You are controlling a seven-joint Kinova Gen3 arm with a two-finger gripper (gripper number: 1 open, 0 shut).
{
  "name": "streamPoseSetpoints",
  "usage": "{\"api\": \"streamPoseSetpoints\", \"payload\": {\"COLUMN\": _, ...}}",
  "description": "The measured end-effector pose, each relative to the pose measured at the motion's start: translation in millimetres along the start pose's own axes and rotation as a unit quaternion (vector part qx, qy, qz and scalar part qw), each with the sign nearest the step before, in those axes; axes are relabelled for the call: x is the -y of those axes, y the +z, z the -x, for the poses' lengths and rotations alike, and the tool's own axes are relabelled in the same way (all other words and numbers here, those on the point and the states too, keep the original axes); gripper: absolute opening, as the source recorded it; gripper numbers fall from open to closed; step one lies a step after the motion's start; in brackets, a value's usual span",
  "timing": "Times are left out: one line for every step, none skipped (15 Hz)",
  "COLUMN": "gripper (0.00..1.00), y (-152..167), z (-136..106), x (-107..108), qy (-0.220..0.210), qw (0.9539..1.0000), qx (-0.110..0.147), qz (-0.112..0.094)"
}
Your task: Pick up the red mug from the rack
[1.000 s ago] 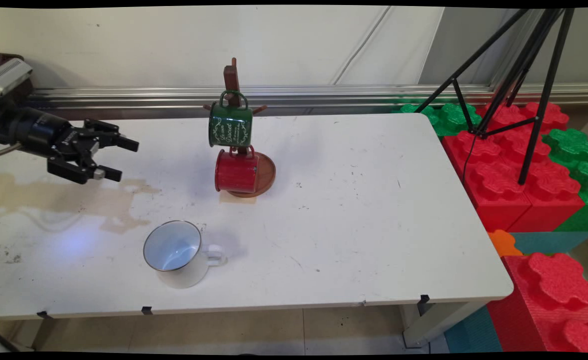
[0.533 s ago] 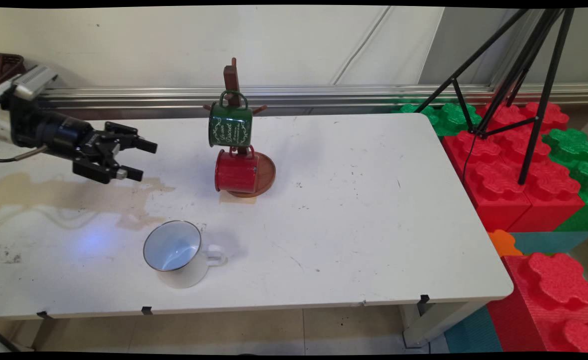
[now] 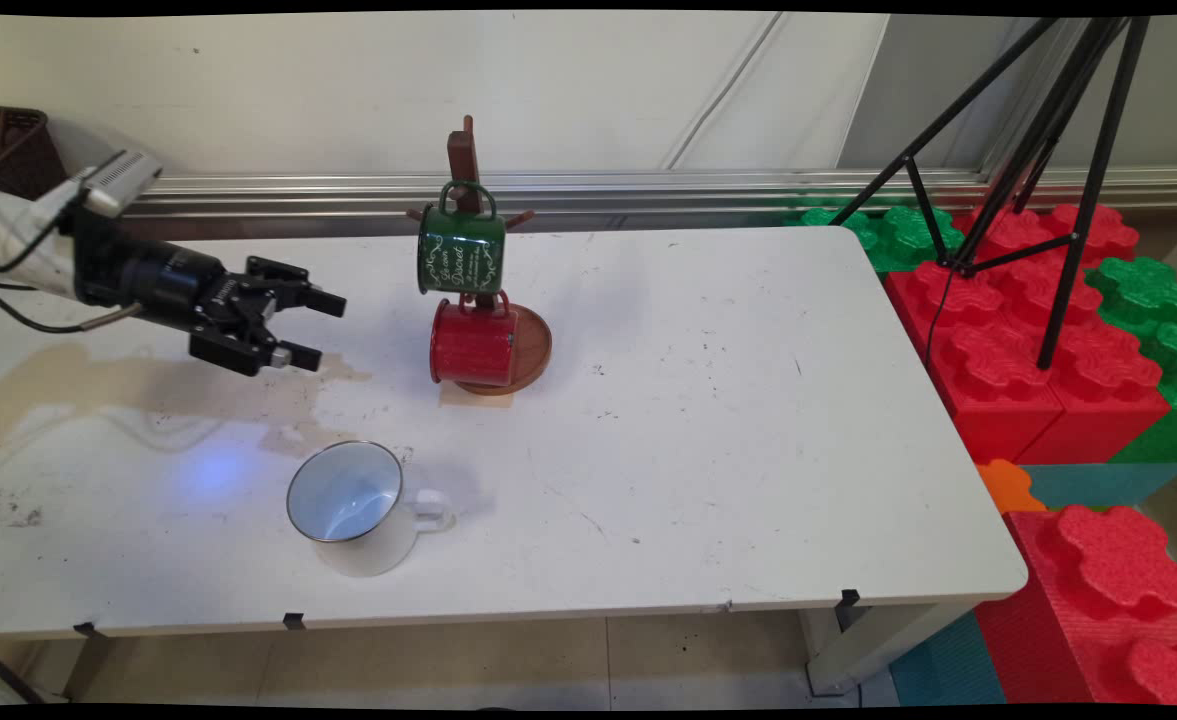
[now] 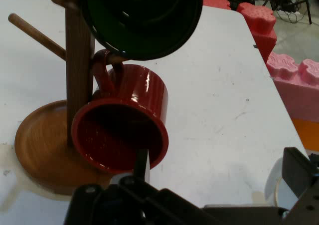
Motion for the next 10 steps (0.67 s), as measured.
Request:
{"api": "streamPoseSetpoints", "payload": {"gripper": 1.0, "y": 3, "z": 1, "x": 2, "qy": 0.0, "qw": 1.0, "qx": 0.0, "qz": 0.0}}
{"api": "streamPoseSetpoints", "payload": {"gripper": 1.0, "y": 7, "z": 3, "x": 4, "qy": 0.0, "qw": 1.0, "qx": 0.0, "qz": 0.0}}
{"api": "streamPoseSetpoints", "payload": {"gripper": 1.0, "y": 10, "z": 5, "x": 5, "qy": 0.0, "qw": 1.0, "qx": 0.0, "qz": 0.0}}
{"api": "streamPoseSetpoints", "payload": {"gripper": 1.0, "y": 14, "z": 7, "x": 7, "qy": 0.0, "qw": 1.0, "qx": 0.0, "qz": 0.0}}
{"api": "streamPoseSetpoints", "payload": {"gripper": 1.0, "y": 17, "z": 9, "x": 9, "qy": -0.001, "qw": 1.0, "qx": 0.0, "qz": 0.0}}
{"api": "streamPoseSetpoints", "payload": {"gripper": 1.0, "y": 21, "z": 11, "x": 10, "qy": -0.001, "qw": 1.0, "qx": 0.0, "qz": 0.0}}
{"api": "streamPoseSetpoints", "payload": {"gripper": 1.0, "y": 24, "z": 13, "x": 11, "qy": -0.001, "qw": 1.0, "qx": 0.0, "qz": 0.0}}
{"api": "streamPoseSetpoints", "payload": {"gripper": 1.0, "y": 28, "z": 15, "x": 13, "qy": -0.001, "qw": 1.0, "qx": 0.0, "qz": 0.002}}
{"api": "streamPoseSetpoints", "payload": {"gripper": 1.0, "y": 33, "z": 18, "x": 15, "qy": -0.002, "qw": 1.0, "qx": 0.0, "qz": 0.004}}
{"api": "streamPoseSetpoints", "payload": {"gripper": 1.0, "y": 37, "z": 21, "x": 15, "qy": -0.003, "qw": 1.0, "qx": 0.001, "qz": 0.005}}
